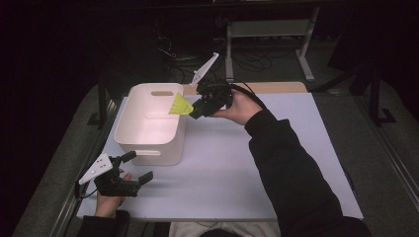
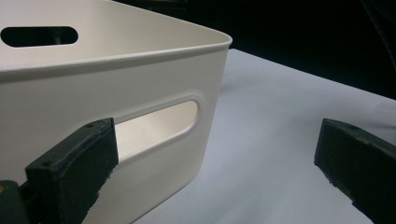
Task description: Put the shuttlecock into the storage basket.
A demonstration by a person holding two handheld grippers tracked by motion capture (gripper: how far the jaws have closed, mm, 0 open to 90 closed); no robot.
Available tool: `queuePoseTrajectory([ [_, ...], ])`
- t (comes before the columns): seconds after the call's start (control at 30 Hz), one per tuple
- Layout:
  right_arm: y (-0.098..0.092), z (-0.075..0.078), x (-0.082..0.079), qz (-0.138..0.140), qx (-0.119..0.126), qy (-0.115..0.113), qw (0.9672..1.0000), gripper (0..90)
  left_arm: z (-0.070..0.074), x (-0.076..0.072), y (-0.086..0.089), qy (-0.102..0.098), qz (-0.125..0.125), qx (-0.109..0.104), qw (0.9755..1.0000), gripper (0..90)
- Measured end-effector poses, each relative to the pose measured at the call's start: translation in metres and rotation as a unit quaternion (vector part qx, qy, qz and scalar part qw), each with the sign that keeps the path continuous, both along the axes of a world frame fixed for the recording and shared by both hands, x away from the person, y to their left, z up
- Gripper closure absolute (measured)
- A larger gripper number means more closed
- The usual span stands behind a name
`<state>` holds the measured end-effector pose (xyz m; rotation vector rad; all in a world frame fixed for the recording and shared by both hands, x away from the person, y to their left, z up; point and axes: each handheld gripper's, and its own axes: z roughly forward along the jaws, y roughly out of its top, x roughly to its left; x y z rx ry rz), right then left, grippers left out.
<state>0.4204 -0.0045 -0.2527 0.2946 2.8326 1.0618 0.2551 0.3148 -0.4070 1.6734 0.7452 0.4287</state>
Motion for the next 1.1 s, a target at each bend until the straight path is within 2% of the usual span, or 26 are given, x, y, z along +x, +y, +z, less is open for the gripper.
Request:
queuePoseTrajectory([
  [0.37, 0.013, 0.005, -0.002, 0.011, 0.002, -0.004, 0.9999, 63.4, 0.0, 0.0, 0.0, -0.001, 0.0, 0.0, 1.0, 0.0],
  [0.73, 0.032, 0.003, -0.004, 0.03, -0.005, -0.005, 0.9995, 63.4, 0.0, 0.0, 0.0, -0.001, 0.0, 0.0, 1.0, 0.0],
  [1.1, 0.043, -0.002, 0.0, 0.035, -0.003, 0.003, 0.9994, 63.4, 0.0, 0.0, 0.0, -0.001, 0.0, 0.0, 1.0, 0.0],
])
